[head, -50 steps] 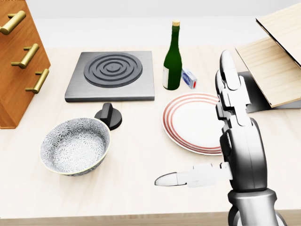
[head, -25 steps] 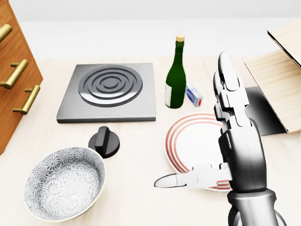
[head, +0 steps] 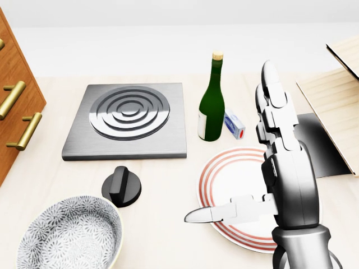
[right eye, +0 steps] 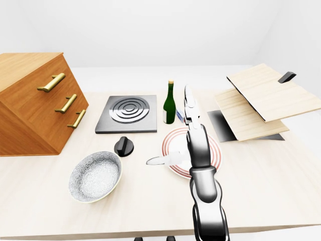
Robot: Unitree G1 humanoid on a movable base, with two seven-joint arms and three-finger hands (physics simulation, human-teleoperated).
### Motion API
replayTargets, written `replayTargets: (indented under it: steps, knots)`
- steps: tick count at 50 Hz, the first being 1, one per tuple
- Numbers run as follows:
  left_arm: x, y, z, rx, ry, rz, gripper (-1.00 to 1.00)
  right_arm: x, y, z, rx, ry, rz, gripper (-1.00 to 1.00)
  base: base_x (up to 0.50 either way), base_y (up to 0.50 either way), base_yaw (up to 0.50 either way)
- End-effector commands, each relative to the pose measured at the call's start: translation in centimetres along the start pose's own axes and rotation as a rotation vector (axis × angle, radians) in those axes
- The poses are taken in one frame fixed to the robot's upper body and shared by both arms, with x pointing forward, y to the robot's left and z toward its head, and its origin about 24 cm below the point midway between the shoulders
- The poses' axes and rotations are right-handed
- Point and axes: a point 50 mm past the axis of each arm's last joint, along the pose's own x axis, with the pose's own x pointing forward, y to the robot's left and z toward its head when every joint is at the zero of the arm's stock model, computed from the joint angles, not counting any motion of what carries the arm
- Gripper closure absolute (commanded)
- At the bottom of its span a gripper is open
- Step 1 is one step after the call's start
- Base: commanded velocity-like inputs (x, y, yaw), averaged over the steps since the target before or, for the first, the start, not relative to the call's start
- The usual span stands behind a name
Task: Pick up the akita bowl and put it on the plate.
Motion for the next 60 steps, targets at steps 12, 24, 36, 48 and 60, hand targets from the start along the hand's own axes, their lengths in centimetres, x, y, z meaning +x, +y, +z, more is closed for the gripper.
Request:
replayTargets:
  steps: [12, 24, 36, 48, 60]
  knots:
    - [0.0, 0.1, 0.2, 0.001, -0.006, 0.000, -1.00, 0.0, -0.1, 0.2, -0.002, -0.007, -0.001, -1.00, 0.35, 0.00, 0.00]
    - [0.0, 0.0, -0.2, 0.002, 0.009, -0.001, -1.00, -0.1, 0.3, 0.3, -0.017, -0.011, 0.025, -1.00, 0.09, 0.00, 0.00]
    - [0.0, 0.1, -0.2, 0.002, 0.008, 0.000, -1.00, -0.2, 1.5, 0.8, -0.107, -0.027, 0.101, -1.00, 0.00, 0.00, 0.00]
    - [0.0, 0.1, 0.0, 0.001, 0.000, 0.000, -1.00, -0.3, 3.0, 1.7, -0.222, -0.061, 0.188, -1.00, 0.00, 0.00, 0.00]
    - [0.0, 0.1, 0.1, 0.000, -0.003, 0.001, -1.00, -0.5, 4.3, 3.5, -0.334, -0.132, 0.259, -1.00, 0.00, 0.00, 0.00]
